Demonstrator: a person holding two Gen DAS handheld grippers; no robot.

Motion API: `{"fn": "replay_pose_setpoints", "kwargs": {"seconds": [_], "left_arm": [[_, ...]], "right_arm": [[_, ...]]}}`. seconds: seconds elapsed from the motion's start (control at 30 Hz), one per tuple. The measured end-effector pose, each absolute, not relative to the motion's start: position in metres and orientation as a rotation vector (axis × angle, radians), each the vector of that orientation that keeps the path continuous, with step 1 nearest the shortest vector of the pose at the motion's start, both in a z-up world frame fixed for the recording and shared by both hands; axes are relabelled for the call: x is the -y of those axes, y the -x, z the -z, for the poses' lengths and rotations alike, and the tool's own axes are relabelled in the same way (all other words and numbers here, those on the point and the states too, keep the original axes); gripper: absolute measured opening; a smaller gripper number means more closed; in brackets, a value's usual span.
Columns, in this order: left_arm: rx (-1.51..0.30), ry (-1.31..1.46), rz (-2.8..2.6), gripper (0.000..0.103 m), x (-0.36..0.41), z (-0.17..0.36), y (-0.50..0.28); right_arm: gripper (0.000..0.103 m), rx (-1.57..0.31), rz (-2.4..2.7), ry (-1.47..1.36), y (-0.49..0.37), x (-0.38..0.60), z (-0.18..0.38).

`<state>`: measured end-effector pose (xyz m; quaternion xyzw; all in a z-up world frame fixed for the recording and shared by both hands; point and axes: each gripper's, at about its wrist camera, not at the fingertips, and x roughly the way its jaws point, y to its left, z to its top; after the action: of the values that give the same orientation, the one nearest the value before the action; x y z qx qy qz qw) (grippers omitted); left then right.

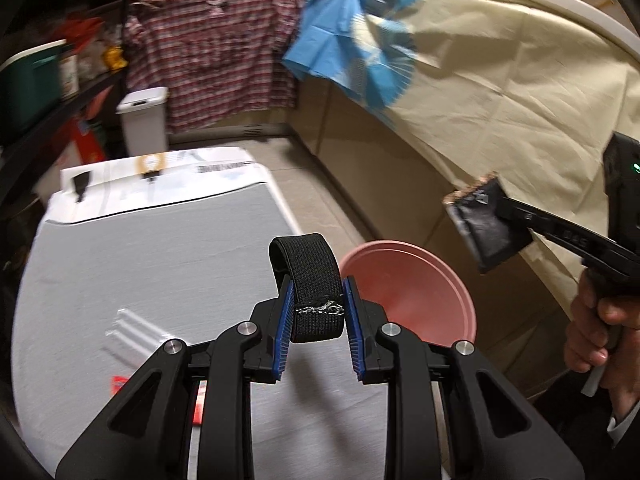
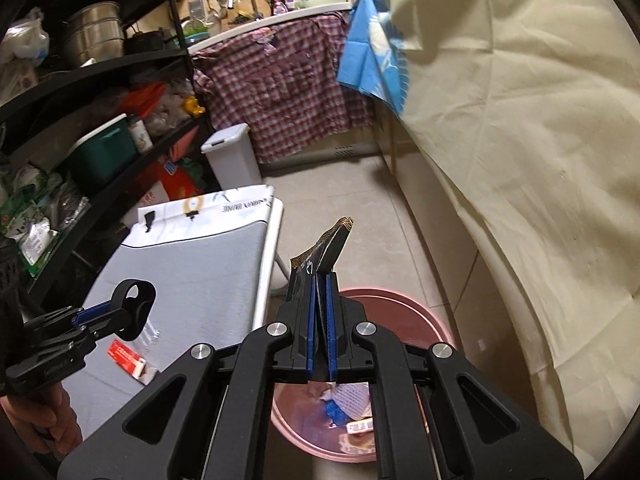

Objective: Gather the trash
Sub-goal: 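Carry the black pouch and black strap over the pink bucket, then open both grippers to drop the pouch and strap into the bucket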

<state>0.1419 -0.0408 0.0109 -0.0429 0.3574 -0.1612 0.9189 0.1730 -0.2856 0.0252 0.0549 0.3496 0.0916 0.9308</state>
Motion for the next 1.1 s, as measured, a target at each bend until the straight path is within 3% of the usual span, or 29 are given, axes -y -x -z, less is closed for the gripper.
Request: {"fn": "replay_pose_setpoints", "kwargs": {"seconds": [0.83, 1.0, 1.1], "left_arm": [[-0.816, -0.009, 0.483, 0.025, 0.136, 0.035, -0.173], [-0.845, -0.006, 0.488, 0.029, 0.137, 0.041, -0.176], [-0.845, -0.003, 0.494, 0.034, 0.134, 0.04, -0.174]], "right_arm": [[0.006, -0.821, -0.105, -0.092, -0.19, 0.298, 0.007], [0.013, -0.842, -0.097, -0.092, -0.192, 0.299, 0.01], [0.026, -0.854, -0.095, -0.088, -0.193, 0.297, 0.012]]}}
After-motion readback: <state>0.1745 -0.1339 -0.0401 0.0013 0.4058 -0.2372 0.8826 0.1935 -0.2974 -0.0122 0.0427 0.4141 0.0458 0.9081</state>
